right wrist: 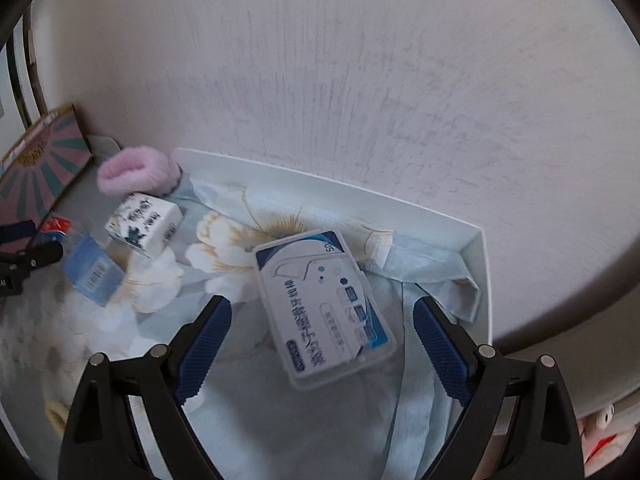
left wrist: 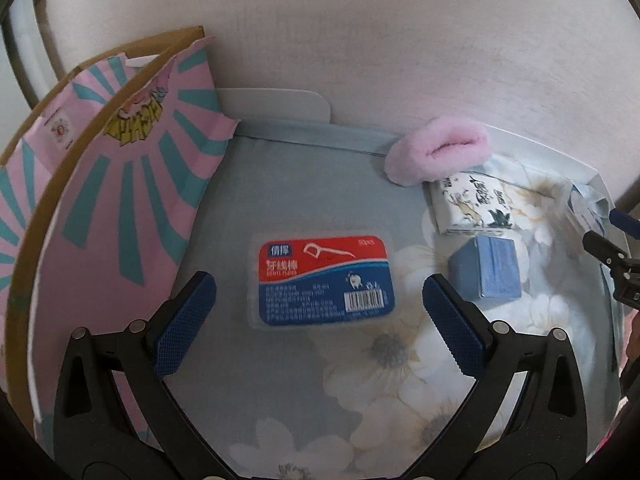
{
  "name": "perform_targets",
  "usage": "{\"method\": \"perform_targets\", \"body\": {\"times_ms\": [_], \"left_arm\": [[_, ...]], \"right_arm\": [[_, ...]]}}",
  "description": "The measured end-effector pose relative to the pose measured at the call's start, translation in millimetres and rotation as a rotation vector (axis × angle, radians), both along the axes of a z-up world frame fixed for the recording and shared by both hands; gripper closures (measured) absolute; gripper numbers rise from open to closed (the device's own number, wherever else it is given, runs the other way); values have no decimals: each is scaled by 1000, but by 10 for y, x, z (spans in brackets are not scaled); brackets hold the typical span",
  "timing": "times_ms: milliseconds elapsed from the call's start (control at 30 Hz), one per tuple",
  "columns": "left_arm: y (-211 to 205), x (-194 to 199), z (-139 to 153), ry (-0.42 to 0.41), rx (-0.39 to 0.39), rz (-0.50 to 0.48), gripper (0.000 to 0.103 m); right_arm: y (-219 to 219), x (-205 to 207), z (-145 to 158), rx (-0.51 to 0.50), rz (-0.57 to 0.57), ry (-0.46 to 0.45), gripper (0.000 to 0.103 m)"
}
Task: Organize objects
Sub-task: 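Grasp the red floss box with the left tool while the right tool grasps the white floss box, then carry both floss boxes with both tools over the cardboard box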
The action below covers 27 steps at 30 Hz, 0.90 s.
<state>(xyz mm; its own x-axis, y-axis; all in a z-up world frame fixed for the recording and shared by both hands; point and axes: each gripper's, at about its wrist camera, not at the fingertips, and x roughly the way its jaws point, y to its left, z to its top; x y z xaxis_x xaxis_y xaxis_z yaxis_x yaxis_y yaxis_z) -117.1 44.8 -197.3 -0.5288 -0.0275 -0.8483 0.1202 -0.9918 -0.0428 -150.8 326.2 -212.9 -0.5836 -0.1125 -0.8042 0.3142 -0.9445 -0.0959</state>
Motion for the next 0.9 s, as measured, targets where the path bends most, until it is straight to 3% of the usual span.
{"method": "perform_targets", "body": {"times_ms": [167,233,267,333,367,667,900], "left_arm": [[13,-91,-106,-34,-6,-14,10],[14,-111,-125,-42,-1,-15,12],[14,-120,-128,-44,-1,-15,12],[14,-135,-128,-44,1,-17,15],[18,-150,-131,-47,6,-24,23],[18,-192,-84,-37,8,-38,23],[11,-165,235,12,20,-48,23]], "right_arm": [[-26,-125,-77,-8,24,-18,16],[-32,-172,-112,-18,40,-44,34],[-34,-191,-128,-21,47,-57,37],[-39,-191,-122,-22,57,-55,39],[-42,-186,-118,-20,60,-55,39],[19,-87,-15,-59,-1,-67,42],[-38,121,439,-107,-60,-33,43]]}}
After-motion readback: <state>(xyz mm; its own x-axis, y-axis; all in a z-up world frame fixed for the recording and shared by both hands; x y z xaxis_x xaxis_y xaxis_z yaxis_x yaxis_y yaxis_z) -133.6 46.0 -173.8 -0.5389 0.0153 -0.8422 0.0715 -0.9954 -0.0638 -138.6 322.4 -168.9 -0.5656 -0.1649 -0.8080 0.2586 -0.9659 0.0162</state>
